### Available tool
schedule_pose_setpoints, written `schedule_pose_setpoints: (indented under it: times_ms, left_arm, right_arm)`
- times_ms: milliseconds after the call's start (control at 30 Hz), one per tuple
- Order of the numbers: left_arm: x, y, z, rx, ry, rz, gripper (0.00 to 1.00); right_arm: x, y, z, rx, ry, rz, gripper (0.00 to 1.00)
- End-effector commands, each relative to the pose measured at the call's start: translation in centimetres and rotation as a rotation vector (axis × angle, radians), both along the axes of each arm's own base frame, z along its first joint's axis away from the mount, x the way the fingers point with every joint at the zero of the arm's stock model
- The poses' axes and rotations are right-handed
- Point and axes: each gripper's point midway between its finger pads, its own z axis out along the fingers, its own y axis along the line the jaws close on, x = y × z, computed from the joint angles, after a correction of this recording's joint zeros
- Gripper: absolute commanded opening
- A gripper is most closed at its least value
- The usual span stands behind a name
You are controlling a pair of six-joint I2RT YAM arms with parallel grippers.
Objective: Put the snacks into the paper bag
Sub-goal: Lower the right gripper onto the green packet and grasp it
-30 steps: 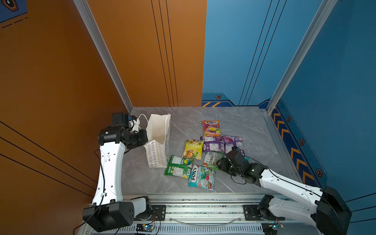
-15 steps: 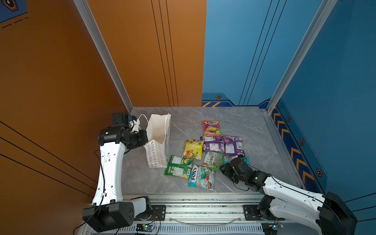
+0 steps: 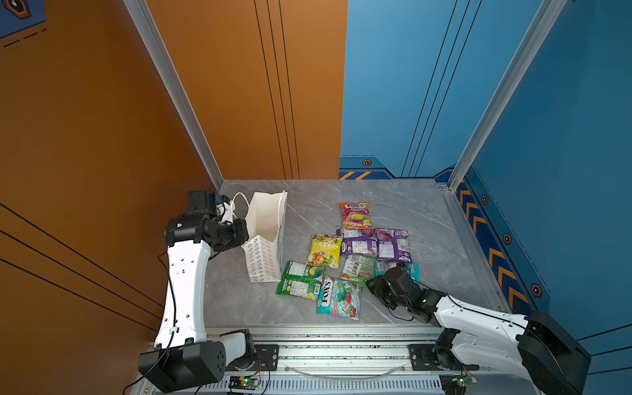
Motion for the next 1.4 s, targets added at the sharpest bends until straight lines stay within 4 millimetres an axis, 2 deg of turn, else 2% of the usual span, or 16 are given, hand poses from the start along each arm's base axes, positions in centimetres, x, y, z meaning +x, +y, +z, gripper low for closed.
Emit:
schedule_pose_setpoints:
  times_ms: [0, 400, 500, 567, 667, 767, 967, 1100, 1167, 1367]
  left_arm:
    - [-0.3, -0.1, 0.0, -0.012, -0.006, -0.009, 0.05]
    - [0.0, -0.1, -0.1, -0.014, -0.002, -0.012, 0.05]
    - [-0.1, -0.1, -0.1, -0.012, -0.004, -0.01, 0.05]
    - [-0.2, -0.1, -0.1, -0.011, -0.003, -0.009, 0.05]
    - [-0.1, -0.1, -0.1, -0.011, -0.004, -0.011, 0.05]
    - [-0.1, -0.1, -0.1, -0.011, -0.002, -0.011, 0.05]
    - [-0.1, -0.1, -0.1, -0.011, -0.002, -0.009, 0.05]
    - [-0.2, -0.1, 0.0, -0.011, -0.006, -0.01, 0.05]
    - [-0.2, -0.1, -0.1, -0.009, -0.005, -0.011, 0.05]
    - [-0.2, -0.1, -0.5, -0.011, 0.005, -0.009, 0.05]
  right_arm:
    - [0.3, 0.3, -0.3, 0.026, -0.006, -0.014, 0.5]
    - [2.5, 1.7, -1.5, 0.077, -0.01, -0.062, 0.49]
    - [2.7, 2.0, -2.3, 0.085, 0.008, -0.073, 0.48]
    - [2.7, 2.2, -2.6, 0.092, 0.016, -0.077, 0.45]
    - [2.7, 2.0, -2.6, 0.089, 0.012, -0.086, 0.35]
    - [2.9, 1.7, -1.5, 0.045, -0.02, -0.079, 0.24]
    - [3.4, 0.0, 2.5, -0.113, -0.13, -0.052, 0.13]
    - [3.7, -0.5, 4.6, -0.134, -0.188, -0.049, 0.03]
    - [3.9, -0.6, 5.9, -0.16, -0.217, -0.029, 0.0]
    - [4.3, -0.5, 9.9, -0.22, -0.301, 0.017, 0.0]
